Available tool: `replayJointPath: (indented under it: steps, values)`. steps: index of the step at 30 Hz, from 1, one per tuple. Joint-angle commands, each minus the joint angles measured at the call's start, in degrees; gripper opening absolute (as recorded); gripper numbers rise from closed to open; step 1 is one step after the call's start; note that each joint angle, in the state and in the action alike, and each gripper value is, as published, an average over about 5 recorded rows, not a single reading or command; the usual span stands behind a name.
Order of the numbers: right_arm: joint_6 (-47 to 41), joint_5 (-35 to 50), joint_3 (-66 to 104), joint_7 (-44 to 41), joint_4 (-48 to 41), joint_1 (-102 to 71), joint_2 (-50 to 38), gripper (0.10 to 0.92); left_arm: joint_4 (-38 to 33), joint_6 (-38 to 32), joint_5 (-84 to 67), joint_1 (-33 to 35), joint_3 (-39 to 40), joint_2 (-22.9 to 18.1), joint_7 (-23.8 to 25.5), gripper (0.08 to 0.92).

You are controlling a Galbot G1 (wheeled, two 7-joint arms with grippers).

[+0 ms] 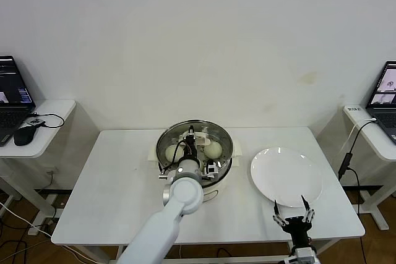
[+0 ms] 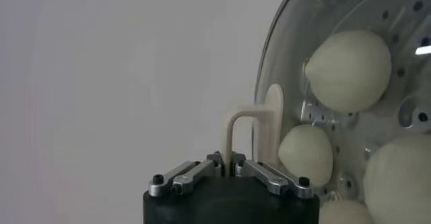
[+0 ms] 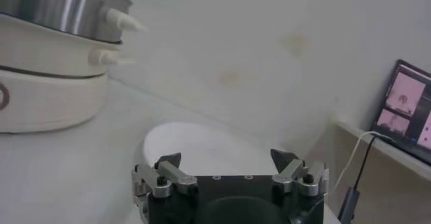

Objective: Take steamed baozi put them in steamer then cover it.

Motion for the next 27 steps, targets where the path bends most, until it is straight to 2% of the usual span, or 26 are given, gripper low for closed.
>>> replayJointPath:
  steps: [1, 9, 14, 18, 21, 24, 27]
  values:
    - [-0.05, -0.18, -0.21, -0.04, 0.23, -0.07, 0.05, 0.823, -2.83, 0.06, -0.09, 0.63, -0.25, 0.62, 0.16, 0.204]
    - [-0.07, -0.71, -0.71, -0.03, 0.52, -0.71, 0.06, 0.823, -13.22, -0.14, -2.03, 6.21, -0.33, 4.44, 0.2, 0.438]
    - [-0.09, -0.56, -0.55, -0.04, 0.87, -1.17, -0.37, 0.823, -22.91, -0.75, -4.05, 13.72, -0.3, 8.09, -0.15, 0.576]
    - [0.07, 0.12, -0.16, -0.14, 1.26, -1.82, -1.29, 0.823, -32.65, -1.47, -8.96, 21.66, -1.82, 11.94, -2.35, 0.698]
    - [0.05, 0.97, -0.03, -0.45, 1.54, -2.01, -1.74, 0.823, -39.87, -3.08, -20.29, 29.96, -7.17, 15.72, -7.43, 0.775]
    - [-0.04, 2.2, -0.21, -1.02, 1.64, -1.88, -1.96, 0.823, -43.14, -8.15, -43.59, 39.5, -19.58, 18.85, -18.13, 0.815]
    - [0.06, 3.16, -0.56, -1.35, 1.67, -2.04, -2.41, 0.823, -40.24, -21.74, -74.25, 45.65, -33.3, 20.12, -27.31, 0.822]
